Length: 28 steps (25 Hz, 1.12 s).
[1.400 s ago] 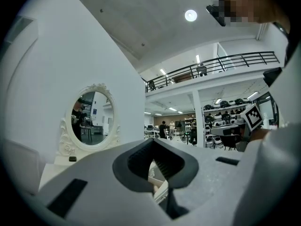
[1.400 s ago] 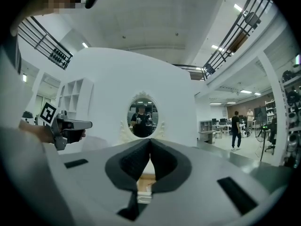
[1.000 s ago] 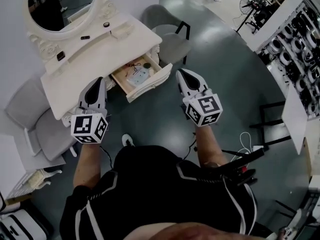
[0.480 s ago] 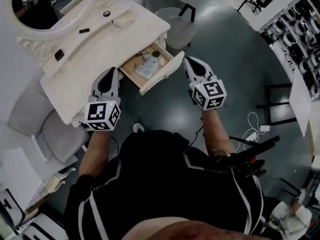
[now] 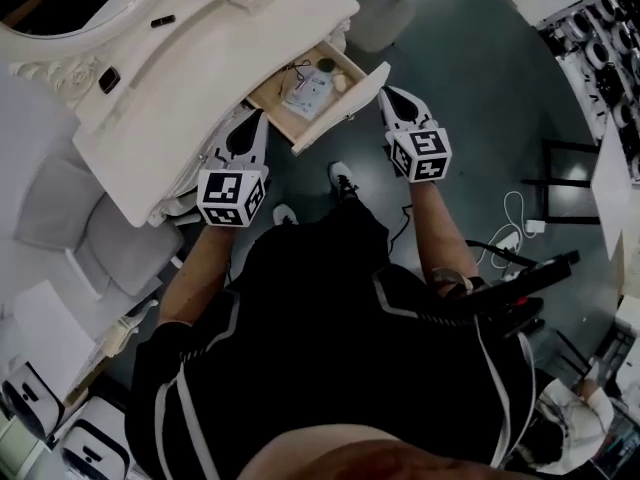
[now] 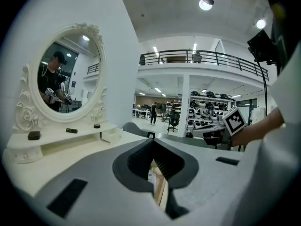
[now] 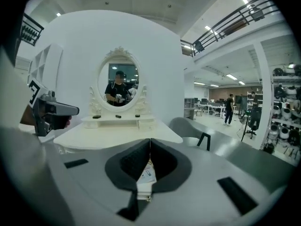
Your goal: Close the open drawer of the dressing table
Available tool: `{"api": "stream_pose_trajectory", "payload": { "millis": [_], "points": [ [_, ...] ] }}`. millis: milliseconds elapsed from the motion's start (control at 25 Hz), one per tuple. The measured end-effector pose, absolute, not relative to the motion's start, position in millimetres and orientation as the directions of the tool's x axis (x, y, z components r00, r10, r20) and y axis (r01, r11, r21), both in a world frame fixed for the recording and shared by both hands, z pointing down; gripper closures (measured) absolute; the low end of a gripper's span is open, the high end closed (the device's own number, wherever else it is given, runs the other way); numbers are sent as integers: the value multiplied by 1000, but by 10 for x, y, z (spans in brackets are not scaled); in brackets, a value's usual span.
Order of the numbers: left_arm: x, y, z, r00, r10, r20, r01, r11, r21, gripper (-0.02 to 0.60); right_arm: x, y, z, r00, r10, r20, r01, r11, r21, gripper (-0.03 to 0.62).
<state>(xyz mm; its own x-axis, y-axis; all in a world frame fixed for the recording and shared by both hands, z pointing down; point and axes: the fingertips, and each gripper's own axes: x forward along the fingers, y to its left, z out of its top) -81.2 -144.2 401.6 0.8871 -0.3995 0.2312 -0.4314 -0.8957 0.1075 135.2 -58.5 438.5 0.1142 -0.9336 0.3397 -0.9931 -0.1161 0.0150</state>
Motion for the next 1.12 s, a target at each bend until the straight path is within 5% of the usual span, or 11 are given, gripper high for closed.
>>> {"api": "stream_pose_trajectory", "payload": {
  "millis": [1120],
  "points": [
    [-76,-962,6412,633,-408,657,-646,-746,159,581,2322,-772,6860,-173,-667,725,-976,214,-36,569]
  ]
}}
